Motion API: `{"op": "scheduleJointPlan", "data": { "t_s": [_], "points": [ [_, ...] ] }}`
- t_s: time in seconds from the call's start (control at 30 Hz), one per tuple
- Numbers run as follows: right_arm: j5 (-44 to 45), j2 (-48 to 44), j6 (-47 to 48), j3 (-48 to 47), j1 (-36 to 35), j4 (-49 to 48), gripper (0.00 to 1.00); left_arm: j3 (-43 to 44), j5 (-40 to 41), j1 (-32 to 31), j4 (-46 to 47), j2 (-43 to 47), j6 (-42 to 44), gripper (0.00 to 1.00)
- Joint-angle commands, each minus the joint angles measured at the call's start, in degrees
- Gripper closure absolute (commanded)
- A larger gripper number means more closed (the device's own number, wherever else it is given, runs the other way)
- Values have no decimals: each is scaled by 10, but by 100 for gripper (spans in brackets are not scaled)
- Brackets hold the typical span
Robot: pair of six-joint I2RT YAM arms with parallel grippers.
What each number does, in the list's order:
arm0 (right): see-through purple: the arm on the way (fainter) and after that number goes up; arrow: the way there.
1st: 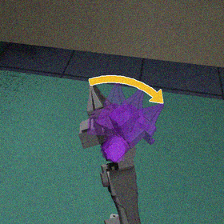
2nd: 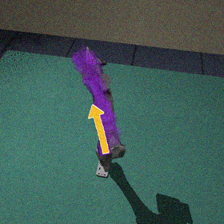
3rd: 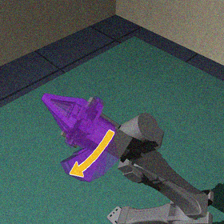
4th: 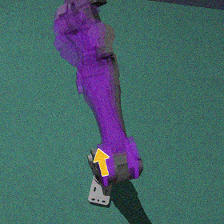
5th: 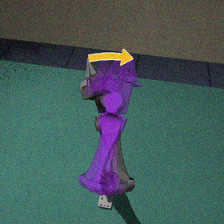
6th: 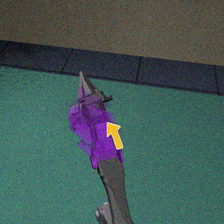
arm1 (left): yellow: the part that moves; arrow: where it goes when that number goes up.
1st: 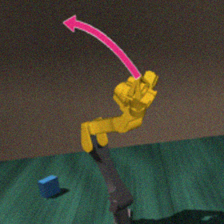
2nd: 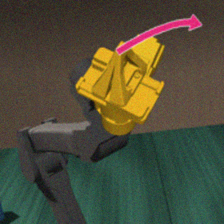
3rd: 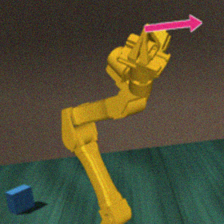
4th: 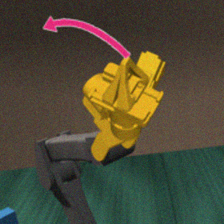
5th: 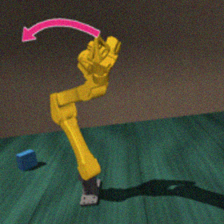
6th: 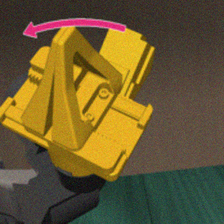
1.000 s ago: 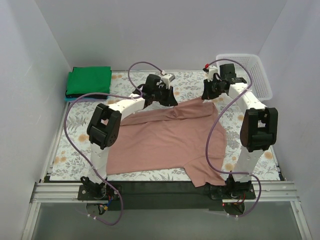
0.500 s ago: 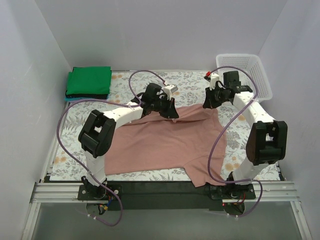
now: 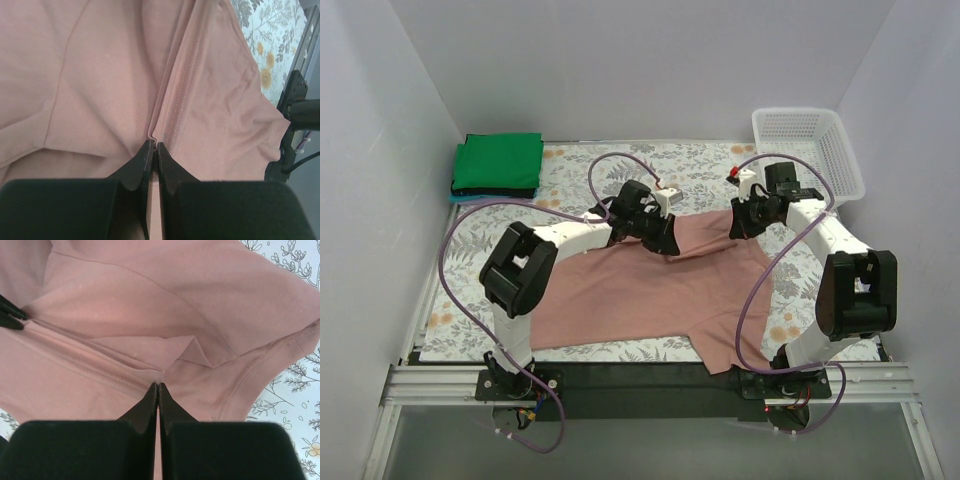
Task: Fold and stack the t-shirts
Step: Fold the tshirt
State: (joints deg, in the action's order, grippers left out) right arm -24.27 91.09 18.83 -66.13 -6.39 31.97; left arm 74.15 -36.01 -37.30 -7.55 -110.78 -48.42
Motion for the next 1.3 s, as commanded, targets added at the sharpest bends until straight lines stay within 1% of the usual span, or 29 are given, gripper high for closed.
{"op": "scheduleJointPlan", "data": {
  "t_s": [0.0, 0.27, 0.3, 0.33, 0.37, 0.4, 0.47, 0.5, 0.57, 0.6, 0.63, 0.67, 0.7, 0.73, 0.77, 0.8, 0.83, 0.87, 0.9, 0.93, 0.97, 1.0, 1.03, 1.07, 1.13, 1.17, 1.27],
  "points": [
    [30, -21, 24, 5, 7, -5, 99, -16, 0, -10, -24, 14, 16, 100],
    [20, -34, 31, 15, 7, 14, 99, -20, 19, -13, -33, 4, 18, 100],
    [23, -35, 33, 20, 7, 15, 99, -16, 21, -13, -36, 2, 22, 97],
    [26, -36, 37, 24, 6, 16, 99, -15, 23, -13, -40, 1, 22, 91],
    [27, -38, 38, 31, 7, 16, 99, -12, 24, -13, -42, 2, 25, 81],
    [34, -40, 41, 34, 6, 16, 99, -9, 23, -13, -45, 2, 30, 75],
    [47, -43, 45, 38, 7, 16, 99, -1, 9, -12, -60, 15, 39, 69],
    [55, -42, 46, 38, 7, 16, 99, -1, -1, -10, -62, 24, 41, 63],
    [53, -36, 53, 37, 6, 19, 99, 3, -29, 1, -78, 55, 58, 57],
    [46, -36, 59, 36, 6, 24, 99, 8, -44, 6, -93, 64, 71, 54],
    [43, -35, 67, 36, 7, 31, 99, 14, -51, 13, -133, 84, 95, 54],
    [42, -39, 87, 37, 7, 46, 87, 25, -60, 37, -154, 94, 106, 53],
    [43, -44, 98, 42, 7, 55, 79, 25, -97, 55, -170, 103, 111, 53],
    [42, -50, 110, 44, 7, 59, 63, 24, -119, 77, -196, 123, 118, 53],
    [41, -65, 117, 46, 7, 64, 57, 19, -135, 122, -208, 133, 121, 52],
    [39, -73, 126, 45, 6, 65, 52, 16, -132, 143, -221, 143, 124, 52],
    [36, -79, 127, 43, 6, 66, 49, 14, -124, 162, -248, 159, 133, 52],
    [34, -87, 126, 38, 7, 68, 47, 13, -116, 193, -265, 166, 160, 52],
    [31, -87, 119, 31, 6, 71, 46, 8, -105, 204, -282, 174, 175, 52],
    [27, -86, 116, 16, 6, 73, 46, 2, -74, 216, -303, 188, 183, 52],
    [23, -82, 110, 7, 6, 73, 47, -8, -68, 243, -304, 198, 182, 52],
    [13, -78, 104, 1, 5, 72, 47, -35, -60, 257, -301, 207, 178, 52],
    [9, -71, 90, -11, 2, 71, 49, -44, -35, 267, -295, 218, 177, 52],
    [8, -51, 83, -18, -8, 71, 54, -54, -25, 291, -293, 222, 176, 53],
    [14, -25, 65, -32, -20, 64, 59, -73, 0, 310, -275, 222, 169, 55],
    [18, 4, 57, -48, -27, 60, 65, -76, 17, 323, -273, 218, 171, 55],
    [34, 57, 29, -83, -51, 41, 75, -81, 51, 332, -267, 193, 173, 58]
  ]
}}
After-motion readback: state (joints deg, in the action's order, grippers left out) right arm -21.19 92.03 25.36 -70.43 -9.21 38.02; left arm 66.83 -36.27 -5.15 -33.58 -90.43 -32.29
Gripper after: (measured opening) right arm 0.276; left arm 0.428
